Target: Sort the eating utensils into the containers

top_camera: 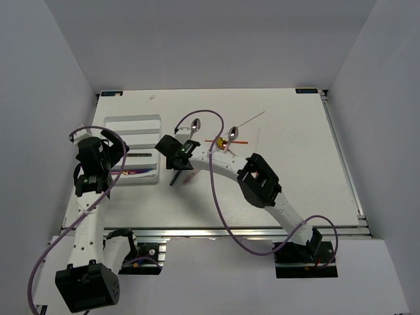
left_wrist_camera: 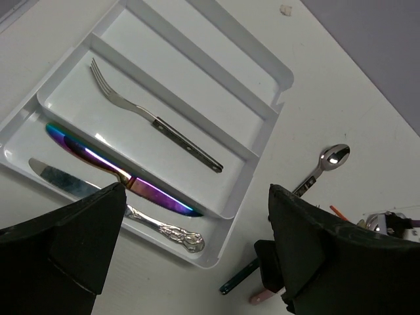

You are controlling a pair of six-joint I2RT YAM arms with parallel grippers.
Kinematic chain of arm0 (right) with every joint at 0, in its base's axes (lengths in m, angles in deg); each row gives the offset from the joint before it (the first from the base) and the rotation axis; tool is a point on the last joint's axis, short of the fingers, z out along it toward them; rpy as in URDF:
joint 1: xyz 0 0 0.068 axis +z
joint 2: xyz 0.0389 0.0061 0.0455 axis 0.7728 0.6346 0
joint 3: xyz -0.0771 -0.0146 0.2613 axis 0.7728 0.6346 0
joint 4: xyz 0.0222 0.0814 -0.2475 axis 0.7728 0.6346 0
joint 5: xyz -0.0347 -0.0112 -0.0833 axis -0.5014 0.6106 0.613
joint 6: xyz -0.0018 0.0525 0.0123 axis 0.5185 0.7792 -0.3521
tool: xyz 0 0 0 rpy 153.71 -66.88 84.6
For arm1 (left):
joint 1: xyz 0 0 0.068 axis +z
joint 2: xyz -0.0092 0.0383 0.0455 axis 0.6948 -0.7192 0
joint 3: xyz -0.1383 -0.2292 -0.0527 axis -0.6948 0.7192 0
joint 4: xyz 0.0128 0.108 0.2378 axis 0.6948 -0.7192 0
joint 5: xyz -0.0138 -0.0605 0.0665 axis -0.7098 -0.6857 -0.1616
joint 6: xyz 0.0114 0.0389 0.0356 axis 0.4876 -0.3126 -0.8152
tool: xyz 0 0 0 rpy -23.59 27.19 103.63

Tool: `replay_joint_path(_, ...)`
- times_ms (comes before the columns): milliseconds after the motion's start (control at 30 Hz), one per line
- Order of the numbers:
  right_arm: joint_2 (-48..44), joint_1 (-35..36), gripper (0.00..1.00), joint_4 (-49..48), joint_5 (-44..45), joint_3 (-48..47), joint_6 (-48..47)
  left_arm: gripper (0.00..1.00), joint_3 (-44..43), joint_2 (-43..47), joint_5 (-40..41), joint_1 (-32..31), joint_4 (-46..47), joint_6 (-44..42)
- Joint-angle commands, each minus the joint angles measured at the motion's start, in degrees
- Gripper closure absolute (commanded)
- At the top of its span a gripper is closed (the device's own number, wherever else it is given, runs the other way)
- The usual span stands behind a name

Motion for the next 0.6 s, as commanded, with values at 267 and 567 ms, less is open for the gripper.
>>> replay_joint_path(267, 2.6, -0.7, 0.59, 4.4, 2.1, 0.1, 6.4, 0.02, -0.4, 0.9, -1.8, -0.4, 1.7, -1.1)
replay_joint_path(567, -8.2, -2.7, 0.76, -9.2, -1.4, 18.3, 16.3, 0.02, -0.1, 0.6, -2.9, -0.4, 2.2, -1.1)
